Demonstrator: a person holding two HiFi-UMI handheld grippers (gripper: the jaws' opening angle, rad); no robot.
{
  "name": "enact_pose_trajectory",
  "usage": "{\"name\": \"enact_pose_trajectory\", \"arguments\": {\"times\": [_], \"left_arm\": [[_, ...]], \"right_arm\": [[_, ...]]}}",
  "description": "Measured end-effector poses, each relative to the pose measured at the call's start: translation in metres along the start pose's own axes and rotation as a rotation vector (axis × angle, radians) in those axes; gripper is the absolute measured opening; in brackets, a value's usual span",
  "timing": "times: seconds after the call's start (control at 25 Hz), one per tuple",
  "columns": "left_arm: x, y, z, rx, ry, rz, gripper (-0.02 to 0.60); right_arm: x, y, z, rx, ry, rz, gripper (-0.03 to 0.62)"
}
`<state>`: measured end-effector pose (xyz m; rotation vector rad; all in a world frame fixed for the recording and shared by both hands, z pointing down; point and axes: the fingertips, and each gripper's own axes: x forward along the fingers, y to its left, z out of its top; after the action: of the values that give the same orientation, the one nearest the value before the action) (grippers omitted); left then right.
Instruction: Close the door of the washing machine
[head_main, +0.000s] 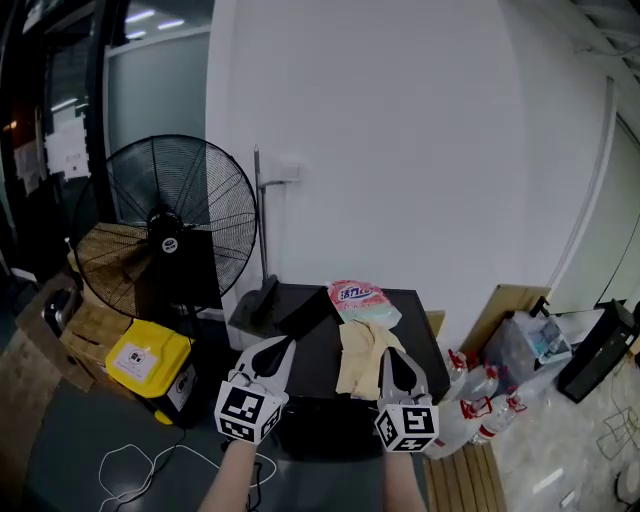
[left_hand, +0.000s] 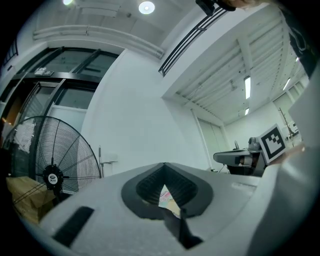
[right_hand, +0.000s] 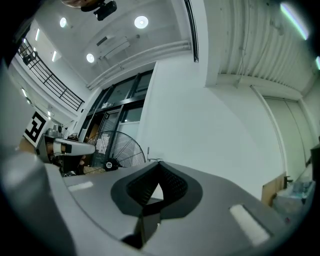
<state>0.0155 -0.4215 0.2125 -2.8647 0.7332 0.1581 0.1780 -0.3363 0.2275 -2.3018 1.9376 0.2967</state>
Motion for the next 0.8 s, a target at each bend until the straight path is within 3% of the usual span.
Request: {"name": "enact_pose_trajectory", "arguments": {"times": [0.8], "left_arm": [[-0.008,-0.014,0.0,0.001,0.011,-0.021,0.0]], "right_arm": [[-0.016,0.005,-0.007,-0.007,0.034,-0.003,0.011]]}}
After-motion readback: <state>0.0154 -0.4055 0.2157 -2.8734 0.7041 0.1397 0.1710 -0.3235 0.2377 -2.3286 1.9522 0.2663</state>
